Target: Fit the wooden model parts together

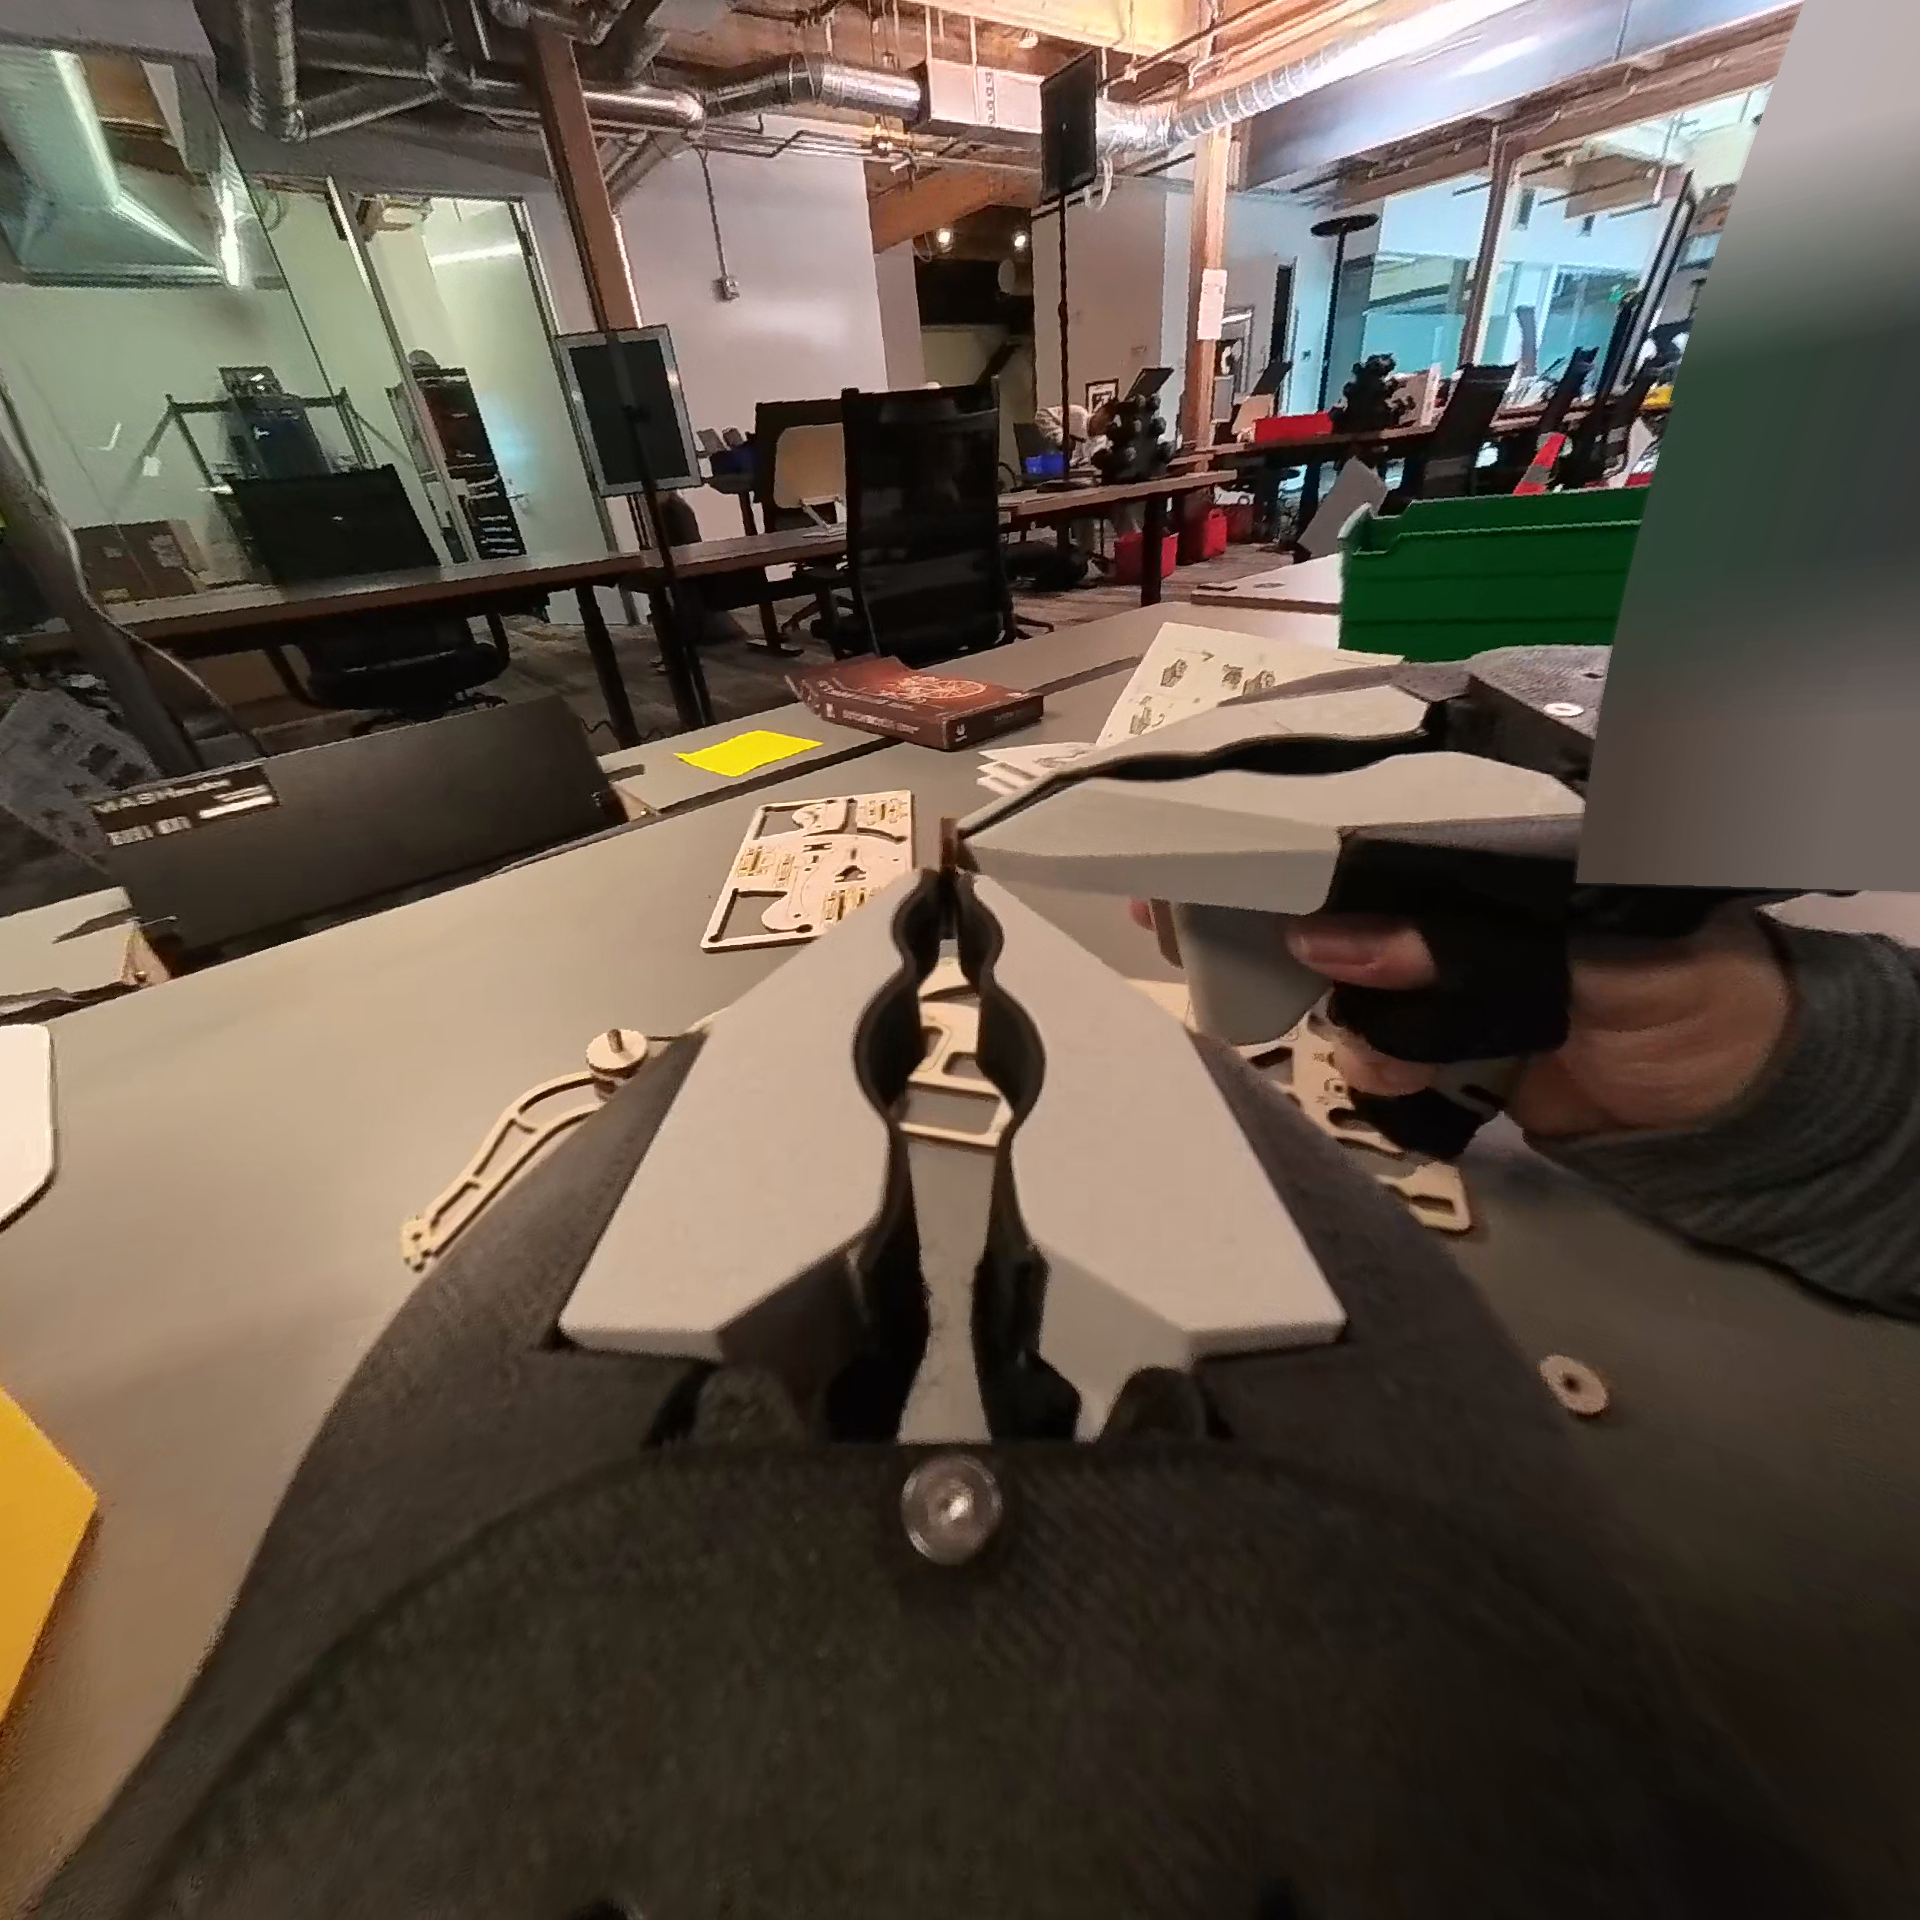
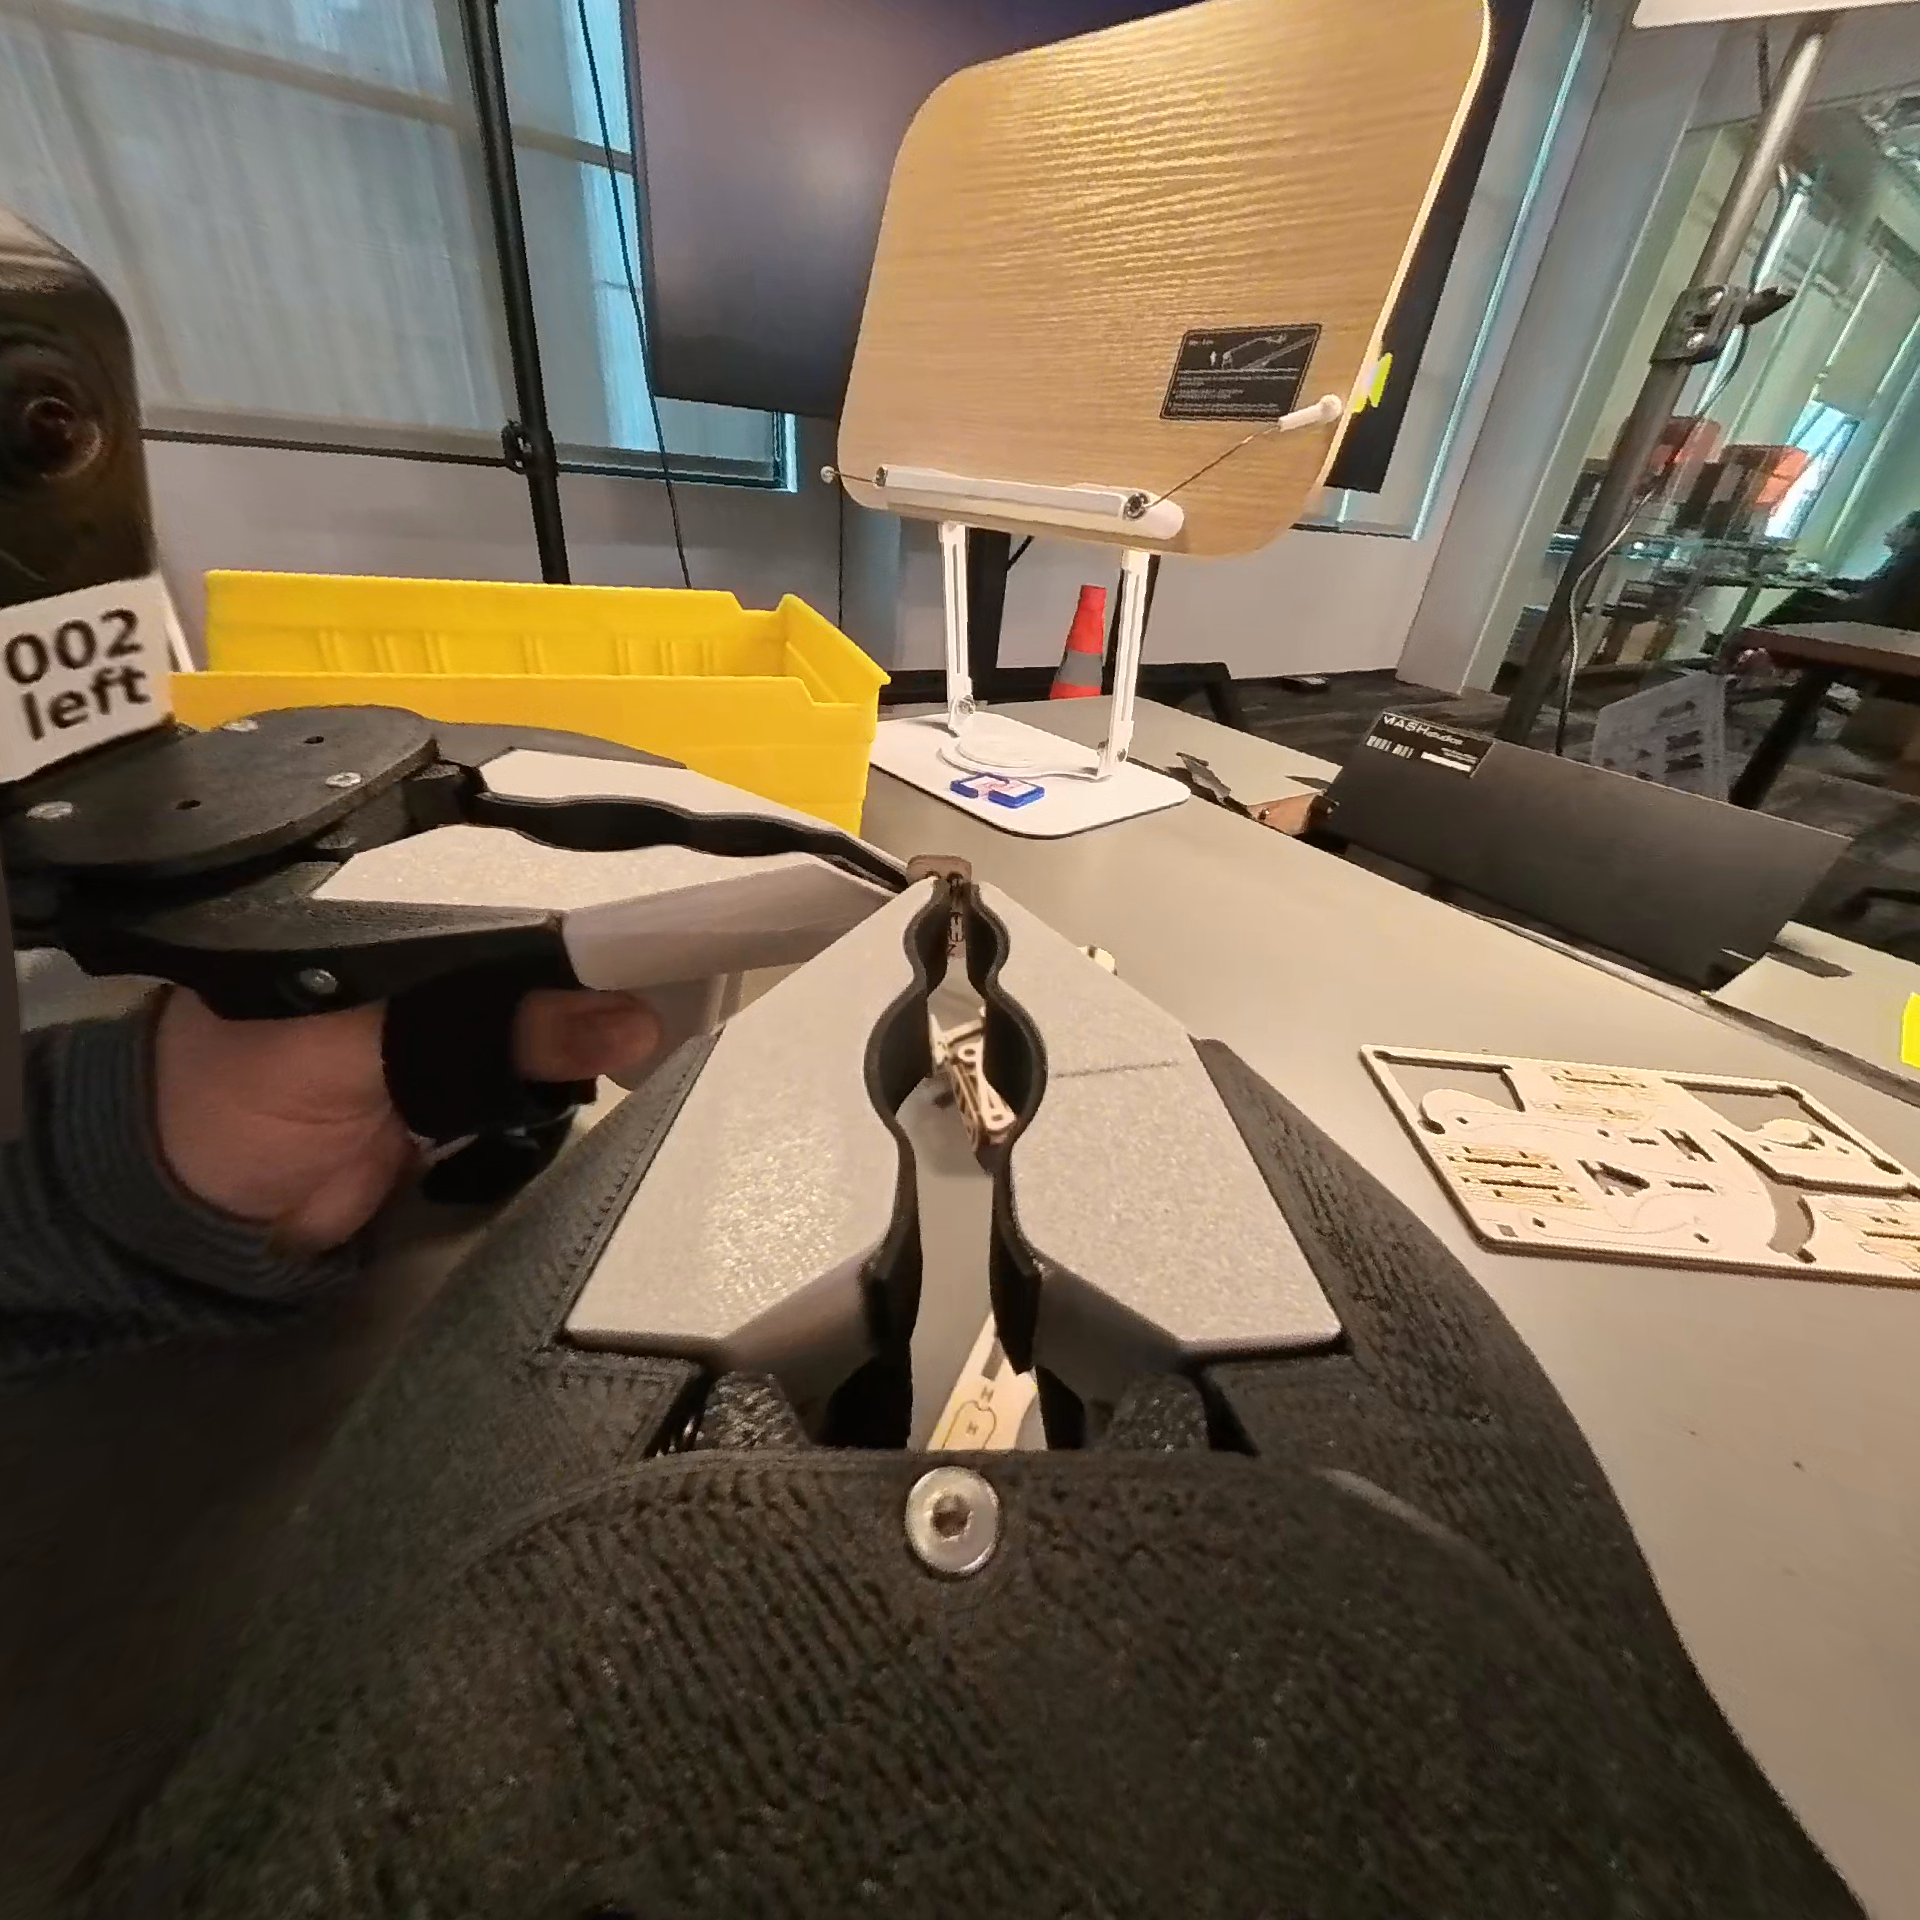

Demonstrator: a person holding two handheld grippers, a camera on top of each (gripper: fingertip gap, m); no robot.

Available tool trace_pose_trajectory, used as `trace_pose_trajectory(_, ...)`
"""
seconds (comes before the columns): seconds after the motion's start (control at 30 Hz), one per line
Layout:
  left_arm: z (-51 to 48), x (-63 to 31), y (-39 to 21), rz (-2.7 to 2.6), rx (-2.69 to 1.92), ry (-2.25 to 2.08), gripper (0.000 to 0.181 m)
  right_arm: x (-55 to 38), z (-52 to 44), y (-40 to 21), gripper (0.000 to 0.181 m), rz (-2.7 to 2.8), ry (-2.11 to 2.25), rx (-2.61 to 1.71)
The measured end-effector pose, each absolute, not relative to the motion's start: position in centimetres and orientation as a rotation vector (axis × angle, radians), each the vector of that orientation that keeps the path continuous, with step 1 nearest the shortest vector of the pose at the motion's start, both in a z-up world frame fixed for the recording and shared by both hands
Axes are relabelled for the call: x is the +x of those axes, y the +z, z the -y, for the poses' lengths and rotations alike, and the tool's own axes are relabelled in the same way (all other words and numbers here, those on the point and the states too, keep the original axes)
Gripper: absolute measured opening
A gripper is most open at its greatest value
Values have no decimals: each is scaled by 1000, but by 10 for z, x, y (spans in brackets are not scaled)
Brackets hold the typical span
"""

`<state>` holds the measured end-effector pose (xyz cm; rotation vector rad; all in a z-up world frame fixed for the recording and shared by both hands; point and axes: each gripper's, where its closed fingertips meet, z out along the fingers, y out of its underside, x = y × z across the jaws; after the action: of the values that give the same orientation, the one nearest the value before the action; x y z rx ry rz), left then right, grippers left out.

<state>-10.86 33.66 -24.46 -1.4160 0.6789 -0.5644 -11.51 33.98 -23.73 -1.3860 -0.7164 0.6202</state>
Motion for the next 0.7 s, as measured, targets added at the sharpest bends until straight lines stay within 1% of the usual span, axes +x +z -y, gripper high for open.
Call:
trace_pose_trajectory(0.5, -341, -114, -247, -647, -1448, -541, 1, -115, -341, -243, 0, 758, 600, -1434)
trace_pose_trajectory(0.7, -339, -112, -246, -660, -1436, -558, 1, -113, -340, -238, 1, 741, 625, -1392)
